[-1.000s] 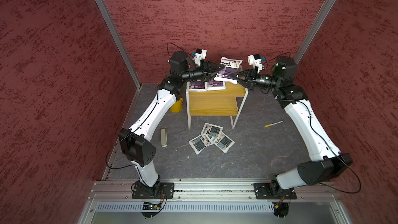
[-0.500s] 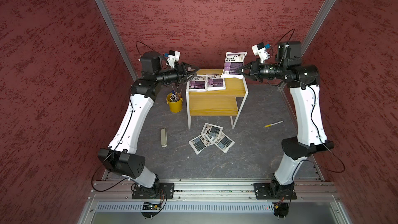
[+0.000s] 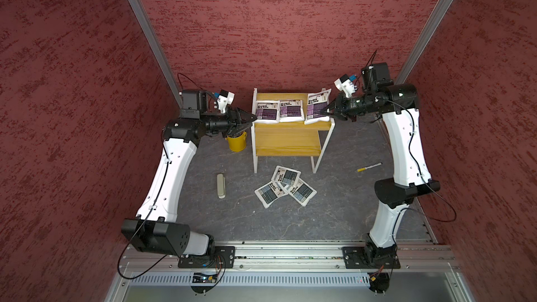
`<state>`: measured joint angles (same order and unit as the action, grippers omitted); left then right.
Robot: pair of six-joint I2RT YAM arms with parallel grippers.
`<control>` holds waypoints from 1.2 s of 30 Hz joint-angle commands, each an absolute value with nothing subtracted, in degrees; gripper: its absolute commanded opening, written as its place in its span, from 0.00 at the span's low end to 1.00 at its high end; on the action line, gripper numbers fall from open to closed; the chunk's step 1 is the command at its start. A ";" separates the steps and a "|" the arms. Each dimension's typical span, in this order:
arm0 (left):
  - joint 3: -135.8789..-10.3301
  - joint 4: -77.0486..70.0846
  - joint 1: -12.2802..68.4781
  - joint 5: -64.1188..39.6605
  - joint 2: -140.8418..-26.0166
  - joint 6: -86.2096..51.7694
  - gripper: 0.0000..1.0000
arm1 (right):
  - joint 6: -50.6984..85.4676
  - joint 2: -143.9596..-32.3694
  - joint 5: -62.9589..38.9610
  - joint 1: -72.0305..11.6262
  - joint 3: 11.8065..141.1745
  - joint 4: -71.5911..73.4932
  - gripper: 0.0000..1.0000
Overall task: Place the bagged coffee beans on the shelf by color
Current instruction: Place the bagged coffee beans on the shelf.
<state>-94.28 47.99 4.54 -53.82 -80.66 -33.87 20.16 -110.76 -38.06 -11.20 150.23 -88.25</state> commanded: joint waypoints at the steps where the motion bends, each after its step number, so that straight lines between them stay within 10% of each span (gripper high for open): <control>1: -92.12 48.78 3.32 -54.39 -78.44 -31.86 0.49 | 18.10 -111.51 -36.14 -9.95 151.69 -89.80 0.07; 20: -90.79 48.08 2.29 -55.01 -78.13 -32.78 0.48 | 19.41 -115.88 -39.65 -8.59 153.54 -85.88 0.20; 27: -90.70 47.77 2.11 -55.02 -78.48 -33.01 0.48 | 19.53 -116.46 -39.83 -8.22 153.65 -84.93 0.47; 36: -89.85 47.32 1.97 -55.21 -78.49 -33.13 0.48 | 20.62 -116.37 -39.44 -8.05 153.64 -84.04 0.54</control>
<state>-90.67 48.45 2.46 -54.19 -78.54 -33.61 20.32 -115.94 -40.45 -8.73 152.64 -84.62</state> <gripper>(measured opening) 0.483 0.541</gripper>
